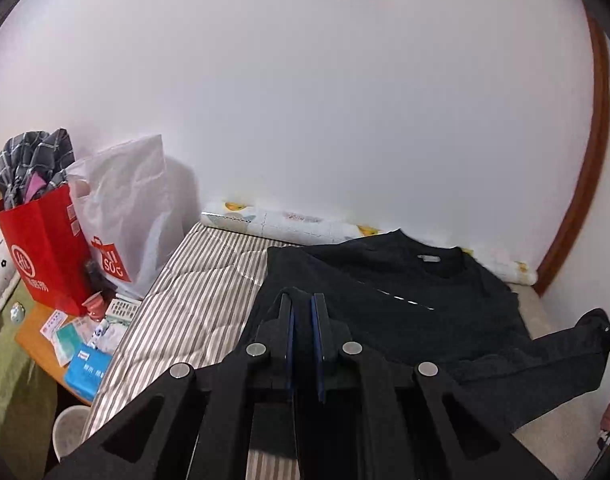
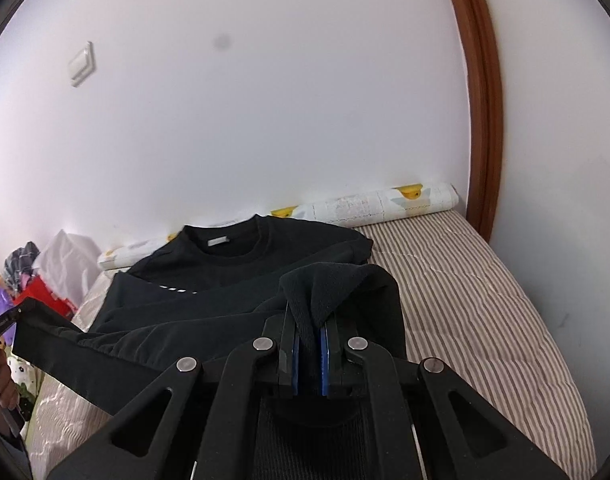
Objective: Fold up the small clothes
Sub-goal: 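Grasp the other sweatshirt side edge with the right tool and lift it, then fold the lifted side over the body with the right tool and release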
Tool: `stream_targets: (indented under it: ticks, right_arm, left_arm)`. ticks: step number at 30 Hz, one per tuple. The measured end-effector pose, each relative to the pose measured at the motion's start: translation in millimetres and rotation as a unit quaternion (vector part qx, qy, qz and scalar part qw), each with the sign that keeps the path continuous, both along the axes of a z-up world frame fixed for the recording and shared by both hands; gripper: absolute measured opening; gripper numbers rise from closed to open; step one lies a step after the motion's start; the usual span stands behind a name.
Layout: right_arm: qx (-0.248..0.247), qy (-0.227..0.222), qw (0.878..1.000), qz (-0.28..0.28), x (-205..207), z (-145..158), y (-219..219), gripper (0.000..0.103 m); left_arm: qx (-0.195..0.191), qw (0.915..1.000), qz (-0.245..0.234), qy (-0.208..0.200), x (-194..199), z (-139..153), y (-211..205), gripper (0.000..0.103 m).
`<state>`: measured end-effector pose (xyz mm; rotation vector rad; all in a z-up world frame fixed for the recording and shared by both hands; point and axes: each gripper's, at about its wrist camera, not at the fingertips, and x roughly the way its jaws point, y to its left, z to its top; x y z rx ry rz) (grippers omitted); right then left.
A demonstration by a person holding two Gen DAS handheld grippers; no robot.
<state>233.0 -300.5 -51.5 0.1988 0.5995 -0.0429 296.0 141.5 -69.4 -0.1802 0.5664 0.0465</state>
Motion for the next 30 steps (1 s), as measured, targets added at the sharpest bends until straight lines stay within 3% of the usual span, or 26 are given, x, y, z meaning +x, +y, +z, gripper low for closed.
stream_targets:
  ticks: [11, 19, 22, 25, 28, 30]
  right_arm:
    - [-0.015, 0.058, 0.998, -0.011, 77, -59, -3, 0.008]
    - [-0.046, 0.098, 0.993, -0.037, 97, -90, -1, 0.011]
    - [-0.044, 0.092, 0.994, -0.034, 79, -80, -3, 0.022]
    - [-0.055, 0.08, 0.995, -0.039, 53, -67, -2, 0.048]
    - [-0.065, 0.069, 0.995, -0.037, 19, -60, 1, 0.062]
    - [-0.068, 0.08, 0.994, -0.029, -1, -63, 1, 0.066]
  left_arm:
    - [0.037, 0.9975, 0.014, 0.059, 68, -47, -10, 0.008]
    - [0.052, 0.9936, 0.007, 0.1, 83, -76, -12, 0.011]
    - [0.049, 0.9926, -0.005, 0.111, 78, -77, -10, 0.012]
    - [0.028, 0.9924, -0.024, 0.117, 68, -75, -4, 0.018]
    - [-0.013, 0.9912, -0.056, 0.119, 45, -74, 6, 0.051]
    - [-0.023, 0.9903, -0.064, 0.121, 29, -79, 11, 0.051]
